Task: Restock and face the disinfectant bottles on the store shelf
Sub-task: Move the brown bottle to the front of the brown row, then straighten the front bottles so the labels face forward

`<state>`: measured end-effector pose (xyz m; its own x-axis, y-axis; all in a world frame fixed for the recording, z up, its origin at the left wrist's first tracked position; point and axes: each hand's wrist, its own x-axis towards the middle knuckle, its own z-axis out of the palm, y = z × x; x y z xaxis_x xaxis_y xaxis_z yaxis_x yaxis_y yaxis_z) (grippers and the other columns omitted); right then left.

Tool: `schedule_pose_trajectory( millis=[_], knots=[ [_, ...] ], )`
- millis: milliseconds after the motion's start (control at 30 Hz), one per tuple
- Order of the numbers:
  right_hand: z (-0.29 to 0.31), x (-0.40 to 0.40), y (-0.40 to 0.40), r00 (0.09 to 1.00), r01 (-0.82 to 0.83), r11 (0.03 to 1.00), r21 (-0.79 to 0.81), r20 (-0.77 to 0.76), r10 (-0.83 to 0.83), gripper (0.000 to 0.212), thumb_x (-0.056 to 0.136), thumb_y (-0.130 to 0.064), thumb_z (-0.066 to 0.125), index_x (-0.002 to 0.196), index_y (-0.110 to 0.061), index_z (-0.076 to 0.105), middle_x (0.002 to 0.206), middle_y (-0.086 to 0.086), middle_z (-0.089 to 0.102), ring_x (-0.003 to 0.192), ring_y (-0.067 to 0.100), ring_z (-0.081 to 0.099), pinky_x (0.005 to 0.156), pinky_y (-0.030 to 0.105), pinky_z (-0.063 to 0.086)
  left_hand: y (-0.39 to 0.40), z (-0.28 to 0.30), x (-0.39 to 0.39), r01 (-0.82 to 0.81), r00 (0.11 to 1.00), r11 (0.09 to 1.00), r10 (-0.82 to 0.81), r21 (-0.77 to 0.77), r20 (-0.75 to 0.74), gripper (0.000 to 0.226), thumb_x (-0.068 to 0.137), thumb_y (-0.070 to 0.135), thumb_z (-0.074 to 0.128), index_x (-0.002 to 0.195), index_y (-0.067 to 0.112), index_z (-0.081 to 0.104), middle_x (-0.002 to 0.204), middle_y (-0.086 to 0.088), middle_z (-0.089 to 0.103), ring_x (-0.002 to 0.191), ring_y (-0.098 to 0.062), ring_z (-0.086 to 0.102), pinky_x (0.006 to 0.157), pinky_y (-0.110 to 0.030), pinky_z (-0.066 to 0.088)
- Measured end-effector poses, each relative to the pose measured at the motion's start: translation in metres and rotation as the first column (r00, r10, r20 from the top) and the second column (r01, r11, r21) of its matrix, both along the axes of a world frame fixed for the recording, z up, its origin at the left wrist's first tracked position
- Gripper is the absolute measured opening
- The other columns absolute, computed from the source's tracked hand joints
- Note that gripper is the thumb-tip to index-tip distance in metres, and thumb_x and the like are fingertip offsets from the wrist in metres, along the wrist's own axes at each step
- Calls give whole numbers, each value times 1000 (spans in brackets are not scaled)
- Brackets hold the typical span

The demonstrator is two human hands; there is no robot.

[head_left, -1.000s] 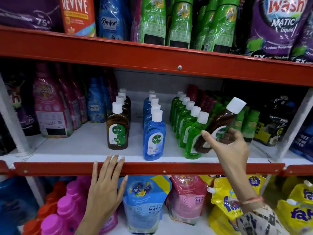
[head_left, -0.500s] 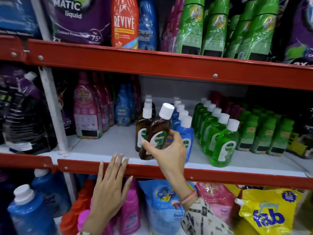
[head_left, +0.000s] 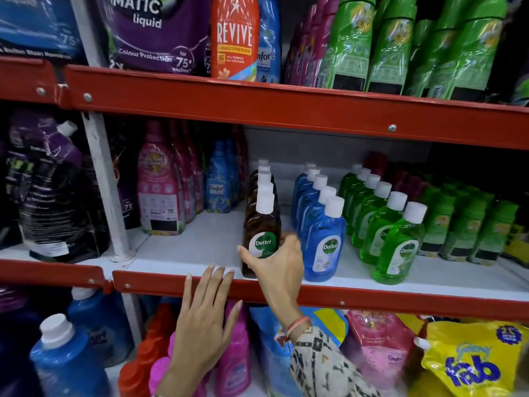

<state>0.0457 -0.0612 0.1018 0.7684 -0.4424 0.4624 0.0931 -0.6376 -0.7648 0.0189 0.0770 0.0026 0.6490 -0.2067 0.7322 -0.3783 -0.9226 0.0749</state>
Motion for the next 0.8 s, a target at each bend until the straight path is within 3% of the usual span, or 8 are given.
schedule_pose_trajectory(
  millis=[200, 333, 400, 467, 533, 567, 700, 800],
  knots=[
    [-3, -2, -1, 1000, 24, 998, -60, 19, -23, 84, 59, -69, 74, 110, -7, 50, 107, 10, 57, 106, 31, 57, 84, 40, 49, -2, 6, -5, 16, 999, 999, -18, -46, -36, 58, 102, 48, 33, 140, 11, 54, 141, -10, 59, 139, -25, 43, 124, -46, 10],
    [-6, -9, -13, 993, -121, 992, -27, 3, 121, 88, 66, -74, 65, 125, -13, 43, 119, 4, 53, 114, 23, 52, 90, 36, 46, -10, 20, -11, 33, 986, 976, -67, -216, -151, 65, 104, 56, 23, 140, 12, 53, 140, -6, 59, 138, -19, 42, 125, -37, 2],
    [-6, -16, -24, 970, -242, 969, 41, -11, 242, 81, 78, -68, 59, 137, -17, 38, 133, 1, 50, 124, 20, 50, 96, 31, 42, -17, 35, -15, 49, 975, 929, -124, -366, -186, 74, 101, 64, 15, 148, 14, 44, 147, 3, 50, 141, -6, 36, 125, -30, -8],
    [-8, -22, -33, 944, -316, 946, 67, -74, 321, 80, 86, -65, 49, 146, -16, 32, 143, 3, 50, 129, 21, 49, 98, 28, 38, -26, 54, -18, 77, 934, 852, -244, -517, -263, 87, 92, 74, 7, 156, 20, 27, 150, 15, 32, 138, 16, 22, 121, -25, -17],
    [-12, -22, -39, 928, -342, 939, 34, -146, 343, 80, 90, -67, 39, 150, -14, 30, 133, 7, 62, 132, 27, 48, 104, 32, 38, -33, 67, -16, 91, 857, 779, -378, -620, -349, 96, 82, 82, 2, 159, 25, 15, 146, 22, 23, 125, 36, 7, 119, -25, -22],
    [-15, -21, -41, 924, -347, 938, 10, -168, 343, 78, 91, -67, 35, 149, -14, 33, 124, 8, 68, 134, 31, 47, 110, 37, 36, -35, 72, -15, 86, 817, 757, -425, -647, -390, 101, 77, 86, 0, 159, 27, 12, 145, 24, 22, 122, 39, 3, 120, -29, -22],
    [-19, -19, -42, 917, -369, 929, -35, -176, 358, 69, 91, -70, 24, 130, -22, 54, 96, 4, 77, 119, 35, 57, 113, 44, 34, -37, 79, -5, 61, 746, 743, -478, -667, -464, 116, 63, 98, -8, 158, 35, 12, 155, 18, 31, 142, 14, 13, 123, -40, -19],
    [-19, -22, -41, 920, -366, 931, 10, -147, 363, 80, 84, -77, 24, 131, -20, 56, 107, 2, 76, 119, 28, 60, 108, 44, 41, -33, 80, 1, 40, 721, 709, -508, -704, -471, 118, 58, 102, -7, 157, 40, 16, 158, 10, 37, 149, -3, 24, 123, -38, -17]
  ],
)
